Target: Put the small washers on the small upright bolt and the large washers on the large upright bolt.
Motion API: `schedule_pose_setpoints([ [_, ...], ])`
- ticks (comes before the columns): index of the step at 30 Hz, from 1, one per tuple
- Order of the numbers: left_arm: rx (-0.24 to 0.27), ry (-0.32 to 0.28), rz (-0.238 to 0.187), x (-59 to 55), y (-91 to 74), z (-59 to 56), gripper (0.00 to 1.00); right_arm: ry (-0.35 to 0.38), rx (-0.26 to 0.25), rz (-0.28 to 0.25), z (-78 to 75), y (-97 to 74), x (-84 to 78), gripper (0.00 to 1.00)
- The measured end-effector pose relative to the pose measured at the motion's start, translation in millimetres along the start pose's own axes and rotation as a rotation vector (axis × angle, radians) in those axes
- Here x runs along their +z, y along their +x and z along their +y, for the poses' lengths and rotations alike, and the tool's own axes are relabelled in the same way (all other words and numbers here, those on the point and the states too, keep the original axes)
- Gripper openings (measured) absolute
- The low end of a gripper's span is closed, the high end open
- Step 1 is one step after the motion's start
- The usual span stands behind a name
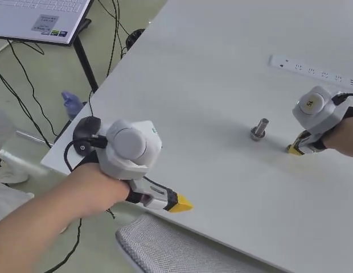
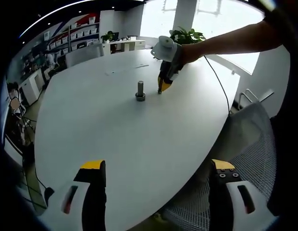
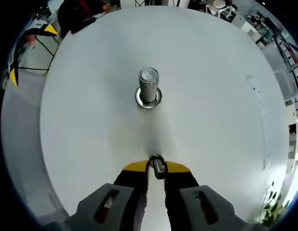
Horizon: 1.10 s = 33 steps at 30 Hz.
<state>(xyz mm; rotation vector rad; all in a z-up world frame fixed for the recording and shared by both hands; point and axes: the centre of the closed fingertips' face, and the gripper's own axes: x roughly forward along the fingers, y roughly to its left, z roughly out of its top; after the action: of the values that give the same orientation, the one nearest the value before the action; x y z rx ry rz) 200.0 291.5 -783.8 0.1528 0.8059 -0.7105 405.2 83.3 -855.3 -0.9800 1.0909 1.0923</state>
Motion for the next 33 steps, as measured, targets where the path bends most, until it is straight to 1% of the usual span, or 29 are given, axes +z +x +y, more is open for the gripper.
schedule_pose_setpoints([
  [7, -0.005, -0.003, 0.006, -3.4, -1.2, -1.2, 0.88, -0.002, 0.001, 0.003, -0.6, 1.5, 0.9, 0.13],
  [11, -0.005, -0.003, 0.005, -3.4, -1.6, -1.9, 0.88, 0.010, 0.005, 0.011, -0.2, 1.9, 1.1, 0.13],
  [14, -0.008, -0.005, 0.003, -2.6, -0.7, -2.5, 0.88, 0.001, 0.003, 0.018, 0.5, 2.1, 2.0, 0.13],
  [16, -0.010, -0.006, 0.001, -1.6, -0.4, -3.0, 0.88, -0.009, 0.005, 0.020, -5.1, 6.6, 1.6, 0.13],
  [20, -0.012, -0.006, -0.003, -0.3, -0.4, -3.7, 0.88, -0.009, 0.007, 0.024, -3.6, 5.3, 2.1, 0.14],
  [27, -0.013, -0.007, 0.001, -3.1, -1.9, -3.5, 0.87, -0.025, 0.008, 0.027, -1.6, 3.1, 2.8, 0.14],
  [33, -0.011, -0.006, -0.001, -3.5, -3.5, -1.8, 0.87, -0.032, 0.007, 0.026, -2.1, 2.1, 3.7, 0.17],
])
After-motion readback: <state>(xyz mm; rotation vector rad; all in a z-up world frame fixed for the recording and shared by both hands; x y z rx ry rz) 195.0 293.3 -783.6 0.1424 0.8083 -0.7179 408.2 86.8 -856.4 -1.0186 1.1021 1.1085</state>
